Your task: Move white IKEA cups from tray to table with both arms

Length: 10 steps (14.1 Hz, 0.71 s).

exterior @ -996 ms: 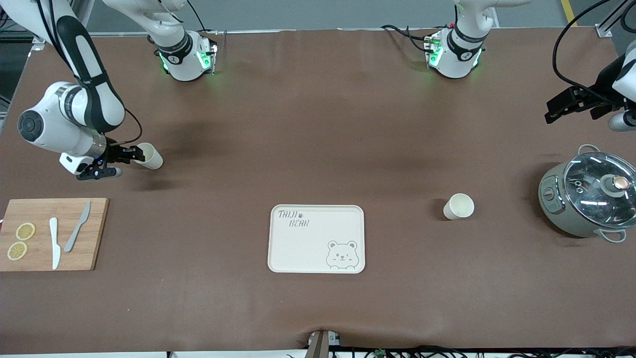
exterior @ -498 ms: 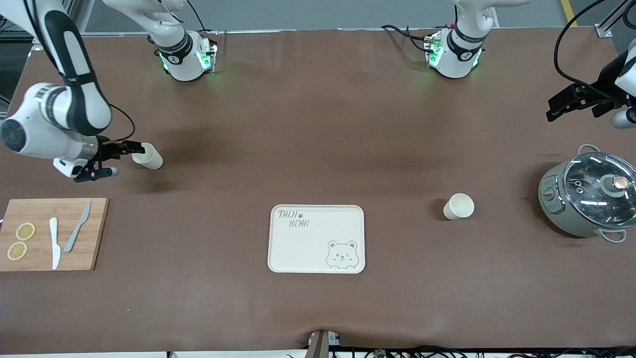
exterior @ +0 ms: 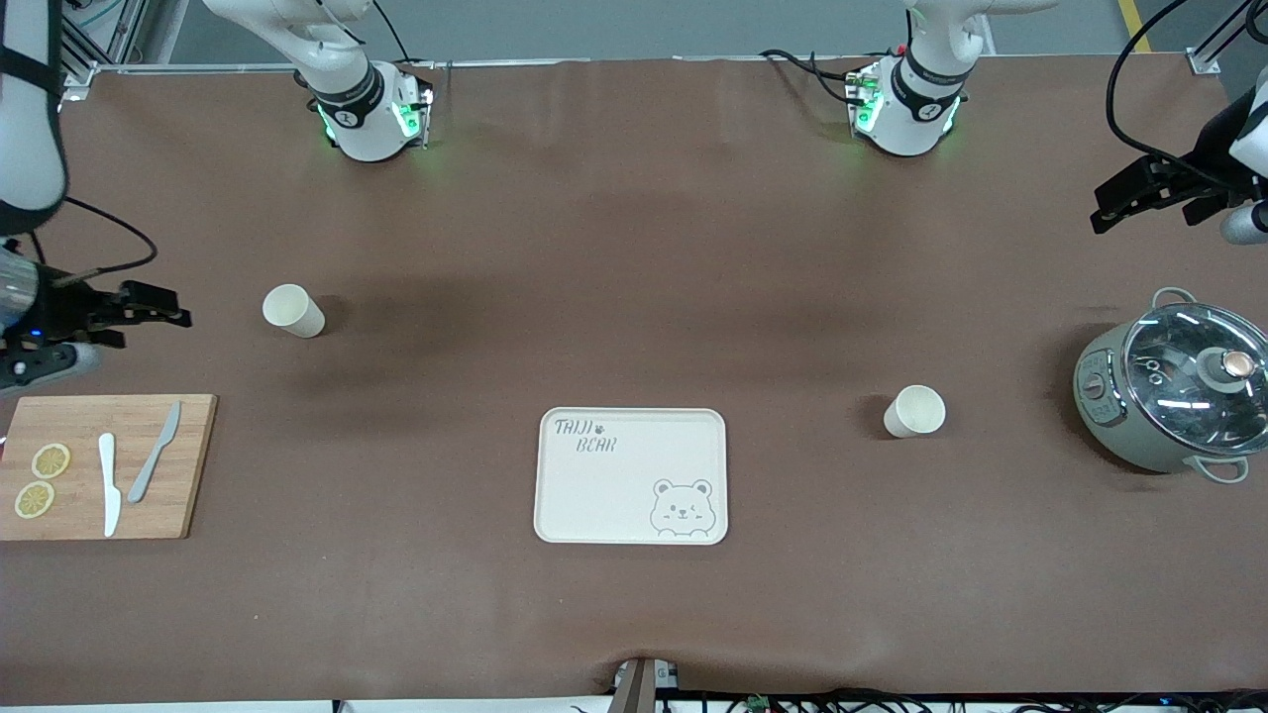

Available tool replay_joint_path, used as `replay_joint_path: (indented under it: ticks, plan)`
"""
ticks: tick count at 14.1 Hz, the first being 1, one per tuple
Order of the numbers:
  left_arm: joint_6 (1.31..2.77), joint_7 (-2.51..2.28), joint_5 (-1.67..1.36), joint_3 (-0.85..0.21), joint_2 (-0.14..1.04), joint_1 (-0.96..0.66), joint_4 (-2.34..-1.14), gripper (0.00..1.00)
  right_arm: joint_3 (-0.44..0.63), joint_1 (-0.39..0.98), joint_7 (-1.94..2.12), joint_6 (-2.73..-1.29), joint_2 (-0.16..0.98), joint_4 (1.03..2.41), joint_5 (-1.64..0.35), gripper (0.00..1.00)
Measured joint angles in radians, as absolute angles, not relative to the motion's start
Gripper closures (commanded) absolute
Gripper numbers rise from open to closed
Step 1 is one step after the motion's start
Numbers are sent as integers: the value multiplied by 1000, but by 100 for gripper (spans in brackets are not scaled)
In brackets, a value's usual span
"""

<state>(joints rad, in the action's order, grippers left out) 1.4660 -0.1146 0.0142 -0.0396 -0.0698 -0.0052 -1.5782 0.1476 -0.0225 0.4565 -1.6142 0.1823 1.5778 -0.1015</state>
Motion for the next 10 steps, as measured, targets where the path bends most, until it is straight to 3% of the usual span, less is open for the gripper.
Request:
replay_joint_path:
  ticks: [2,4,8,10]
  plan:
    - [1460,-115,14,-41,-75,-7,-1578,0,148,-8,402,-1463,207,1448,-101,0]
    - [1452,-115,14,-43,-81,-9,-1578,0,149,-5,261,-1398,198,1400,-101,0]
    - [1447,-115,14,-64,-91,-9,-1578,0,156,-6,139,-1375,104,1408,-75,0]
    - [1447,-115,14,-66,-91,-9,-1578,0,156,-6,131,-1415,35,1475,-36,0]
